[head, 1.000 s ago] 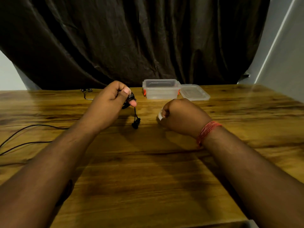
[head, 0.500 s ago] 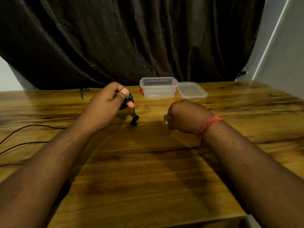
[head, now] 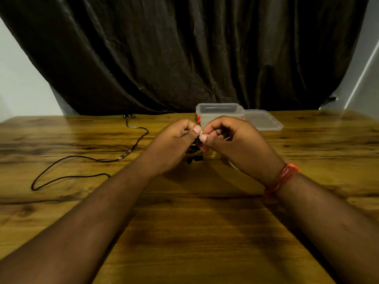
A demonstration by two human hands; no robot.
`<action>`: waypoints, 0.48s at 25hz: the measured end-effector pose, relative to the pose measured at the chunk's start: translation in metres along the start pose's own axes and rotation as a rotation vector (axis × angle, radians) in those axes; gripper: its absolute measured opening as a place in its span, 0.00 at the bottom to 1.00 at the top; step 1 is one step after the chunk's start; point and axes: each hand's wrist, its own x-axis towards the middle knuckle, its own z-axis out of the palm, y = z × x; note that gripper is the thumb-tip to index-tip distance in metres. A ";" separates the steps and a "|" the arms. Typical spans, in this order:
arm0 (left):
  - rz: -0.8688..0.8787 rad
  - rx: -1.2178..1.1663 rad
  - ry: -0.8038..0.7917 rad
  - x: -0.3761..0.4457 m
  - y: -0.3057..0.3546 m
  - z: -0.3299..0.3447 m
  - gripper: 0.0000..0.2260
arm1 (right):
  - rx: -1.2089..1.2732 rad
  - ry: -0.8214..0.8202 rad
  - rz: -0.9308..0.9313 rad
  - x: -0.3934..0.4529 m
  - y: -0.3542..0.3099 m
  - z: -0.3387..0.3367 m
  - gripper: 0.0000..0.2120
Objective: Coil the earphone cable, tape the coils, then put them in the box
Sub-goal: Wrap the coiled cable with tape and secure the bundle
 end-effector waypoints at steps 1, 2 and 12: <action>0.000 0.000 -0.001 0.000 0.000 0.001 0.09 | 0.032 0.009 0.005 0.001 0.002 0.001 0.06; -0.002 0.003 0.000 -0.001 -0.001 0.001 0.09 | 0.056 0.017 0.016 0.002 0.004 0.002 0.06; -0.032 -0.089 -0.051 -0.003 0.005 0.004 0.10 | 0.189 -0.002 0.177 0.004 0.004 -0.006 0.03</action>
